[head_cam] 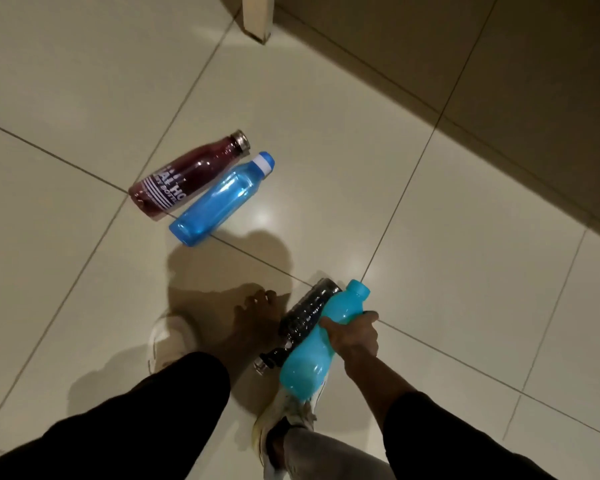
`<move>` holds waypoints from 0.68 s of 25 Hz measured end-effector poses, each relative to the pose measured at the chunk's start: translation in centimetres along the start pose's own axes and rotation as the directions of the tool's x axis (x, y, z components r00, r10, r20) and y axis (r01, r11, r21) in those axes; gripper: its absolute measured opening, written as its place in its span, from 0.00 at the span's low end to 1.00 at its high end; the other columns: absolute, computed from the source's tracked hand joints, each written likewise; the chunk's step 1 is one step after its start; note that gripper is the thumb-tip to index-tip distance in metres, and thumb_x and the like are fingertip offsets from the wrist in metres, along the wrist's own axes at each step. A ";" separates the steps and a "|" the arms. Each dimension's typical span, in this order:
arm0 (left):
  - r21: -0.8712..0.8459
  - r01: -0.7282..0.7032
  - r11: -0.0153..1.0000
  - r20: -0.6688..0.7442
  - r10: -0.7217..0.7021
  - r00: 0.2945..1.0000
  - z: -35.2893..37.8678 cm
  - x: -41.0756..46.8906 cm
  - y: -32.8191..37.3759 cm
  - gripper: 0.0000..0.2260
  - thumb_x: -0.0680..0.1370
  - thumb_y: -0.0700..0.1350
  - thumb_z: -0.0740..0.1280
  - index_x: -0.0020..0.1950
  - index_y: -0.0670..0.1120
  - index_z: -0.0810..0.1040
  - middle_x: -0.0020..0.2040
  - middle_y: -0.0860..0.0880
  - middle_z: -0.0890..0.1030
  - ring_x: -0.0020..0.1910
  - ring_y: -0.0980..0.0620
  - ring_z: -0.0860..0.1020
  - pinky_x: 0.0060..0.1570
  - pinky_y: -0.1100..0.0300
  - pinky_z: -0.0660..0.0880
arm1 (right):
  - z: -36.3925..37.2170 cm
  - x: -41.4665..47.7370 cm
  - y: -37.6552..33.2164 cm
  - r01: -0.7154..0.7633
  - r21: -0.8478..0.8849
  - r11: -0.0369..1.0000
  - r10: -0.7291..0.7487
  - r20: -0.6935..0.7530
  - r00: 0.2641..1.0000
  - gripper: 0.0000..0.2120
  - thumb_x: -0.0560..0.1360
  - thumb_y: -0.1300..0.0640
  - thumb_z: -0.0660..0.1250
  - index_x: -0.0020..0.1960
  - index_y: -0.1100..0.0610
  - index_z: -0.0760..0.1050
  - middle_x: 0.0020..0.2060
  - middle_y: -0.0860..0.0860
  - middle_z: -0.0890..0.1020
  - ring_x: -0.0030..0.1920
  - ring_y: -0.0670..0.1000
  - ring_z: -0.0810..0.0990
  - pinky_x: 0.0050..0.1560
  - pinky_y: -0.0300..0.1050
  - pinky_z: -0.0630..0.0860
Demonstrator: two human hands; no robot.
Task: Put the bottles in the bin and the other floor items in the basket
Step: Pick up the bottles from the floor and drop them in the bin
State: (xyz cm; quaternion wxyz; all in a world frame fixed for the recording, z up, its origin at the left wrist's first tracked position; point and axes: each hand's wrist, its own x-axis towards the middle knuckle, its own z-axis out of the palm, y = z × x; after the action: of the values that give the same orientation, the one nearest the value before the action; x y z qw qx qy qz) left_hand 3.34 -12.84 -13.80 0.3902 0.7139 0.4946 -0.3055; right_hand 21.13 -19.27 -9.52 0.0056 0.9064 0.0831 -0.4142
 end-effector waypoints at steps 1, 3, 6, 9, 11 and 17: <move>-0.003 -0.036 0.999 0.004 0.036 0.999 2.1 0.6 0.2 0.47 0.68 0.64 0.77 0.78 0.44 0.61 0.72 0.43 0.67 0.71 0.37 0.70 0.67 0.40 0.72 | -0.1 1.3 0.6 0.028 -0.021 0.999 -0.028 -0.016 0.999 0.42 0.66 0.40 0.79 0.67 0.54 0.58 0.55 0.53 0.77 0.46 0.55 0.78 0.46 0.50 0.78; -0.061 -0.099 0.993 0.021 0.100 0.995 4.7 1.2 0.6 0.46 0.67 0.64 0.76 0.78 0.47 0.63 0.71 0.44 0.69 0.69 0.39 0.72 0.65 0.42 0.74 | -0.7 3.1 1.6 0.074 -0.050 0.996 -0.074 -0.002 0.997 0.40 0.66 0.40 0.79 0.64 0.52 0.58 0.54 0.52 0.76 0.46 0.55 0.78 0.45 0.50 0.77; -0.315 -0.084 0.946 -0.011 0.085 0.996 5.8 1.2 1.3 0.43 0.63 0.58 0.79 0.75 0.49 0.69 0.66 0.45 0.75 0.66 0.41 0.77 0.62 0.46 0.78 | -1.5 4.9 2.2 0.093 -0.028 0.995 -0.092 0.025 0.995 0.41 0.66 0.40 0.79 0.67 0.53 0.60 0.53 0.50 0.76 0.46 0.53 0.78 0.44 0.49 0.77; -0.415 -0.031 0.909 -0.059 0.008 0.998 3.8 -0.1 1.3 0.37 0.62 0.56 0.81 0.67 0.47 0.75 0.58 0.47 0.81 0.58 0.44 0.83 0.56 0.47 0.83 | -2.7 4.2 2.0 0.143 -0.010 0.990 -0.142 0.048 0.989 0.42 0.66 0.39 0.79 0.69 0.52 0.60 0.54 0.50 0.77 0.47 0.52 0.79 0.44 0.48 0.77; -0.436 0.017 0.900 -0.059 -0.047 0.997 1.4 -1.8 0.9 0.39 0.62 0.55 0.83 0.67 0.45 0.72 0.58 0.48 0.79 0.56 0.46 0.81 0.54 0.48 0.83 | -3.8 2.4 1.4 0.184 -0.001 0.983 -0.184 0.044 0.982 0.42 0.66 0.39 0.79 0.69 0.52 0.60 0.54 0.50 0.77 0.48 0.53 0.80 0.45 0.48 0.77; -0.480 0.094 0.872 -0.081 -0.150 0.985 -9.0 -14.3 0.1 0.35 0.62 0.51 0.84 0.62 0.45 0.71 0.57 0.47 0.76 0.53 0.44 0.79 0.51 0.48 0.80 | -11.5 -9.3 -3.6 0.346 0.022 0.938 -0.347 0.067 0.936 0.42 0.64 0.38 0.79 0.69 0.50 0.60 0.51 0.49 0.80 0.44 0.51 0.80 0.36 0.42 0.73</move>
State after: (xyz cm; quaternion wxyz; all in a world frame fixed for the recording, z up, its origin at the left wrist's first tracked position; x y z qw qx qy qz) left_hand -0.76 -11.80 2.62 0.5035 0.5807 0.6201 -0.1574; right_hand 23.22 -16.18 5.25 -0.0690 0.8626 0.2391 -0.4405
